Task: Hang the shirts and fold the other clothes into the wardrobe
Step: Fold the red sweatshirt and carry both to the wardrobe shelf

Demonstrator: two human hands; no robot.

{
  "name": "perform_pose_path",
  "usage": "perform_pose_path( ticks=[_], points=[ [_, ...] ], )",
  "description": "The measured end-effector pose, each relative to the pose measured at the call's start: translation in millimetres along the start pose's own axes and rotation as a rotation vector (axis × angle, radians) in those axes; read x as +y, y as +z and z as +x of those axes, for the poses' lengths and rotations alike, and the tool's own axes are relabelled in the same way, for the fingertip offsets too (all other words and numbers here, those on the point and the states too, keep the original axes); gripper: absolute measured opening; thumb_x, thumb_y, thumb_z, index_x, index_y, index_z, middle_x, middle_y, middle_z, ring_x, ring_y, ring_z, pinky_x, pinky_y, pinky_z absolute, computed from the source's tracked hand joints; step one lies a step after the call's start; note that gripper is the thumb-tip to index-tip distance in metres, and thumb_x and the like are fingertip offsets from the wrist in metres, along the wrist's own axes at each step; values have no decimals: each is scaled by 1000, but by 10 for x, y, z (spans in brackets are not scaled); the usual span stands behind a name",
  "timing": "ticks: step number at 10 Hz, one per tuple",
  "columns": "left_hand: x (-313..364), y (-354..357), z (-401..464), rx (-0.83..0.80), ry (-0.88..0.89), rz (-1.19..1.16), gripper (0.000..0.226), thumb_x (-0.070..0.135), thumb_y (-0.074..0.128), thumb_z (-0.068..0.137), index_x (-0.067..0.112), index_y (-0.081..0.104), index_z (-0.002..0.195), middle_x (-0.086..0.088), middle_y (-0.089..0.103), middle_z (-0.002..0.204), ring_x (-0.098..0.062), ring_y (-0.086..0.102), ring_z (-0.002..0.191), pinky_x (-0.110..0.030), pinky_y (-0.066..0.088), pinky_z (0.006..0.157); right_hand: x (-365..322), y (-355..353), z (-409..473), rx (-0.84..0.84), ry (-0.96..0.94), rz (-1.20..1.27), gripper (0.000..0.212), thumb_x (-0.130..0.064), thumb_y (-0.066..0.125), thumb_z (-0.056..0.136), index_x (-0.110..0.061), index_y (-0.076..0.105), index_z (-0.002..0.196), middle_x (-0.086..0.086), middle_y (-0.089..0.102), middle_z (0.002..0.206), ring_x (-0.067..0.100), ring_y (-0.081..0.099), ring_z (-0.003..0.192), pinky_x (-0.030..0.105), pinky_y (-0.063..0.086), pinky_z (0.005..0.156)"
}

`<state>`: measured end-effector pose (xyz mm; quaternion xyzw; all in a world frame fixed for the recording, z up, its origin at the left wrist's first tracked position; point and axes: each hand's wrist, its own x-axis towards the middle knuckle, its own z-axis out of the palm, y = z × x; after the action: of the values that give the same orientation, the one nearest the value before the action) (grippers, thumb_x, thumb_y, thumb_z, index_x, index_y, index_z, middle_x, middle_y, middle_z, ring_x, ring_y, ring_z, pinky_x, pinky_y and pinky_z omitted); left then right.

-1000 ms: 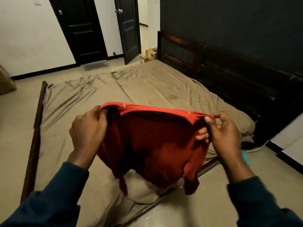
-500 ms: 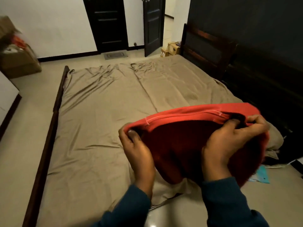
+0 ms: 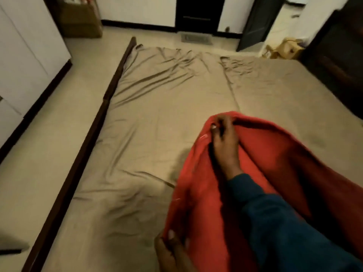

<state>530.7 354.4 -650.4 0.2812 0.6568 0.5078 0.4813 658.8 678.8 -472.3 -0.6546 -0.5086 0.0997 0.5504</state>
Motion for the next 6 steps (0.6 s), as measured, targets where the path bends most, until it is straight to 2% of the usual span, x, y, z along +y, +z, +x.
perform_pose_path(
  ticks=[1, 2, 3, 4, 5, 6],
  points=[
    [454, 17, 1219, 440, -208, 228, 98, 60, 44, 67, -11, 49, 136, -41, 59, 117, -51, 66, 95, -59, 51, 87, 567, 1181, -765, -504, -69, -94, 45, 2, 43, 88, -5, 61, 130, 9, 60, 134, 24, 54, 126, 41, 37, 112],
    [200, -33, 2035, 467, -82, 427, 86, 42, 53, 76, -2, 38, 147, -41, 49, 134, -58, 56, 114, -60, 42, 99, 1163, 1727, -1837, -691, -40, -134, 62, -1, 38, 77, -13, 59, 135, 9, 56, 141, 20, 47, 133, 39, 33, 113],
    [-400, -163, 2173, 252, 49, 797, 69, 40, 48, 87, 11, 42, 149, -33, 39, 149, -50, 45, 133, -59, 38, 106, 1605, 1579, -2536, -729, -29, -331, 55, -16, 42, 84, -20, 58, 137, 5, 49, 150, 21, 41, 140, 40, 31, 112],
    [-881, -175, 2208, 96, 243, 1112, 65, 50, 39, 93, 18, 42, 150, -25, 24, 160, -45, 34, 143, -58, 33, 108, 1974, 1261, -2743, -752, -7, -554, 52, -33, 42, 95, -27, 47, 146, 0, 32, 161, 17, 26, 149, 41, 25, 115],
    [-1122, -136, 2222, 88, 311, 1257, 68, 53, 35, 95, 14, 42, 151, -25, 18, 162, -46, 23, 148, -61, 27, 112, 2239, 1124, -2787, -809, -62, -666, 59, -46, 39, 98, -32, 32, 154, -5, 20, 165, 12, 16, 152, 38, 19, 118],
    [-1184, -137, 2229, 102, 309, 1319, 68, 54, 30, 99, 13, 37, 153, -26, 16, 162, -47, 20, 148, -61, 21, 114, 2309, 1166, -2802, -805, -52, -646, 59, -47, 39, 97, -32, 32, 154, -5, 21, 165, 11, 16, 152, 36, 17, 119]
  ],
)
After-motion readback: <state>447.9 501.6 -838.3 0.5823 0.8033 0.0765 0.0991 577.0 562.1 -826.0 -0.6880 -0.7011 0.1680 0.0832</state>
